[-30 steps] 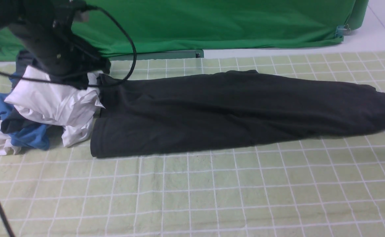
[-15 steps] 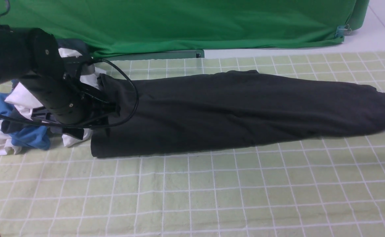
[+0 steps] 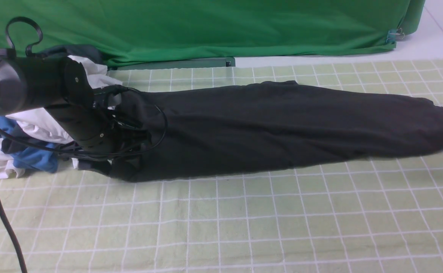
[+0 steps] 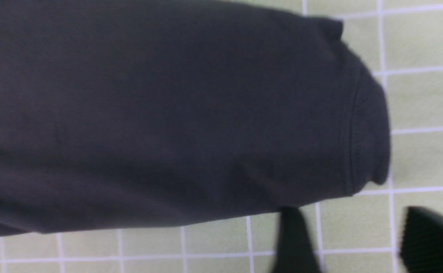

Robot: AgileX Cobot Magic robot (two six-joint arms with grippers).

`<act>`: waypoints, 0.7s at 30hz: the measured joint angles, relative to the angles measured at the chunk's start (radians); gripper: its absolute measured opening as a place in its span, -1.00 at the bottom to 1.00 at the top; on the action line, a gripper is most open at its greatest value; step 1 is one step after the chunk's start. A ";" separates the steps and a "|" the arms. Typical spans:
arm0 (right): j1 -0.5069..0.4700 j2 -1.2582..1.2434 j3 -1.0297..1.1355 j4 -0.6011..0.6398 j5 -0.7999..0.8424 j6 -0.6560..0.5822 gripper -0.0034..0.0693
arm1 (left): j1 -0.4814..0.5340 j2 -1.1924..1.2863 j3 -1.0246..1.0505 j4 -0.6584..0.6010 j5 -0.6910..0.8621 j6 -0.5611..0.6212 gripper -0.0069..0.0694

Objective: Fold a long-sleeved shirt over a green coffee tablecloth.
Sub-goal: 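Pull the folded dark garment lengthwise by its ends to straighten it flat on the table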

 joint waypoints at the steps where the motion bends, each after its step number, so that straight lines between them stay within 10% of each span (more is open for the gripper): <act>1: 0.000 0.009 0.000 0.000 -0.001 0.001 0.32 | 0.000 0.000 0.000 -0.002 -0.001 0.000 0.06; 4: 0.000 0.082 0.000 -0.001 -0.003 0.001 0.64 | -0.002 0.000 -0.005 -0.011 -0.002 0.022 -0.52; 12: 0.000 0.204 0.000 -0.006 -0.045 0.012 0.52 | -0.002 -0.004 -0.007 -0.010 0.002 0.029 -0.59; 21: 0.000 0.190 0.000 -0.051 -0.037 -0.016 -0.78 | -0.002 -0.053 -0.004 0.005 0.003 0.043 -0.60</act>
